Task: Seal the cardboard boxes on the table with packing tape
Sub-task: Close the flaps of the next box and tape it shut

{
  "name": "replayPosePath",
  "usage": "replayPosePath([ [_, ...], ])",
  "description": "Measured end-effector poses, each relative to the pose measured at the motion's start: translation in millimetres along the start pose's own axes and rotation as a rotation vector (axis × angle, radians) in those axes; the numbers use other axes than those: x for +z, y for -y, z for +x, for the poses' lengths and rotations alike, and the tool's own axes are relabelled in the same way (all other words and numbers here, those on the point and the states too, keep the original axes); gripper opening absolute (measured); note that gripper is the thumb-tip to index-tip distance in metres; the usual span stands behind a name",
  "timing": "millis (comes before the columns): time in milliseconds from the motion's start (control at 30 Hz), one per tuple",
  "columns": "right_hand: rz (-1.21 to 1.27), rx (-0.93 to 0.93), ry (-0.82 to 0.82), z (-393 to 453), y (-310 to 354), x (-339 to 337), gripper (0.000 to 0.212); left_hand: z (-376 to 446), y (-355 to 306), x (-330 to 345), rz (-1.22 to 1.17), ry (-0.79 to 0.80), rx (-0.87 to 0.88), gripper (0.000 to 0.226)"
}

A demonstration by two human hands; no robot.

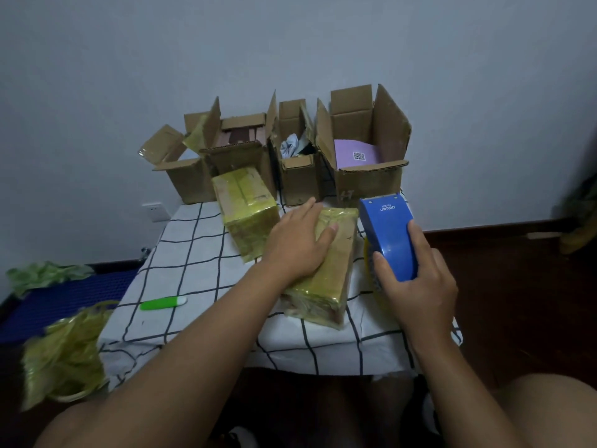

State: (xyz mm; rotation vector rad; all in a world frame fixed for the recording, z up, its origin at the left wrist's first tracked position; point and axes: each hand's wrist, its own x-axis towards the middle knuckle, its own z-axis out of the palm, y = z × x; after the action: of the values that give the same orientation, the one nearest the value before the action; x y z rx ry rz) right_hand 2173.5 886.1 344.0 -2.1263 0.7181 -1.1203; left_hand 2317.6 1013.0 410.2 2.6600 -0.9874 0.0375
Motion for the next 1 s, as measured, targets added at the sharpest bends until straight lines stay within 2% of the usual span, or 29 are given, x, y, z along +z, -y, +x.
replayPosePath([
  [67, 0.002, 0.01, 0.005, -1, 0, 0, 0.079, -23, -11, -6, -0.011, 0.066, -0.064, 0.074],
  [167, -0.001, 0.017, 0.01, -2, 1, -1, 0.077, -59, -19, -7, -0.007, 0.291, -0.178, 0.094],
  [233, -0.003, 0.024, 0.02, -2, 1, -2, 0.077, -69, -19, -4, 0.0, 0.341, -0.215, 0.1],
  [433, -0.029, 0.066, 0.105, -3, 5, -10, 0.077, -78, -25, -11, -0.161, 0.191, -0.253, 0.086],
  [533, -0.014, 0.107, 0.156, 5, 10, -16, 0.075, -94, -23, -32, -0.184, 0.134, -0.23, 0.079],
  [633, -0.019, 0.073, 0.178, 8, 26, -22, 0.074, -118, -10, -67, -0.204, 0.064, -0.202, 0.075],
  [800, 0.079, -0.023, 0.11, 7, 80, -13, 0.071, -153, 40, -128, -0.342, -0.115, -0.261, 0.066],
  [1000, 0.243, -0.116, 0.116, 18, 159, 19, 0.071, -154, 114, -157, -0.328, -0.296, -0.404, 0.065],
])
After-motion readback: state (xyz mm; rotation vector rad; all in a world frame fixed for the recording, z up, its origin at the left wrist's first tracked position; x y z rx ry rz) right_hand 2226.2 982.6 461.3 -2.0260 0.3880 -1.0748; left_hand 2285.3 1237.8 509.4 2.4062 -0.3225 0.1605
